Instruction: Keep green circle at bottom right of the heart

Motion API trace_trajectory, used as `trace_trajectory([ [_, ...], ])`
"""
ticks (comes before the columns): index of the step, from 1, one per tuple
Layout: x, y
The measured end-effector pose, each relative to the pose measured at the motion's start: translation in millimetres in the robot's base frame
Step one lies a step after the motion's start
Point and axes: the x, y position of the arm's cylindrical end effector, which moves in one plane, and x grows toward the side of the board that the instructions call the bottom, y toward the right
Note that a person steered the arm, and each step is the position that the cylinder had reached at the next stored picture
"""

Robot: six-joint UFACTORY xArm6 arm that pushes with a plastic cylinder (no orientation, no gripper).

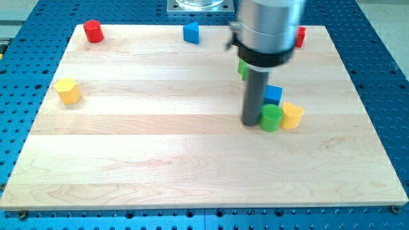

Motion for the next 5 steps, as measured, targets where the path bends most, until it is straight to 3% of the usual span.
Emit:
trace_trajectory([
  [1, 14.5, 16.2],
  [2, -25.4, 22.6],
  [4, 39.8, 98.6],
  [5, 17.6, 86.5],
])
